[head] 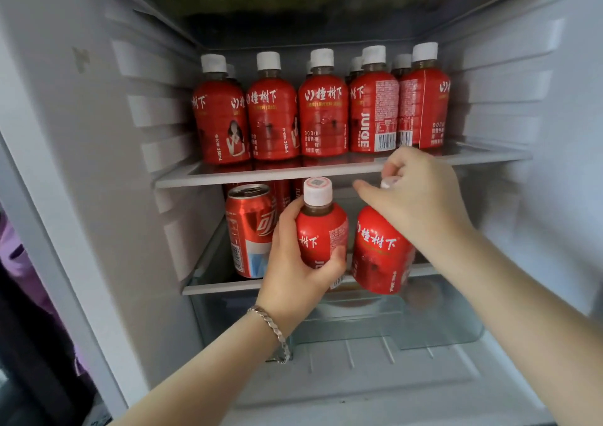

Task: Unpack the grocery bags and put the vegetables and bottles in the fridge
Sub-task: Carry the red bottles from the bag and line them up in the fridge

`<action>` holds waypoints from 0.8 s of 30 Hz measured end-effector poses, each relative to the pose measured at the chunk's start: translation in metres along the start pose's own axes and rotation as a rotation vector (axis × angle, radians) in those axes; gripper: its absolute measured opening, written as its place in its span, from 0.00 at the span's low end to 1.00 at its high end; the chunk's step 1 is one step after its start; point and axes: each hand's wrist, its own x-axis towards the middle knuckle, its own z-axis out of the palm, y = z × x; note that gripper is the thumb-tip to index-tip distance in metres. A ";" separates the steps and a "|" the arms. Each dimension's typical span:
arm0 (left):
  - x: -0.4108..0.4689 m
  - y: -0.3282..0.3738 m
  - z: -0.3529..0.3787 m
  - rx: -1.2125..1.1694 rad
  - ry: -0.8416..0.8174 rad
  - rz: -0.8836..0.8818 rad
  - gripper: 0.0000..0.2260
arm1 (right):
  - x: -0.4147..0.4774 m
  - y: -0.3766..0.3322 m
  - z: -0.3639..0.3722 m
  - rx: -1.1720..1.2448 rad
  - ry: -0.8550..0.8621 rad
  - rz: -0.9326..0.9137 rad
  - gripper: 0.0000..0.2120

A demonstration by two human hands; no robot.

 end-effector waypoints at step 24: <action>0.002 -0.007 -0.002 0.030 -0.004 0.020 0.33 | -0.007 0.047 0.089 0.026 -0.126 0.463 0.40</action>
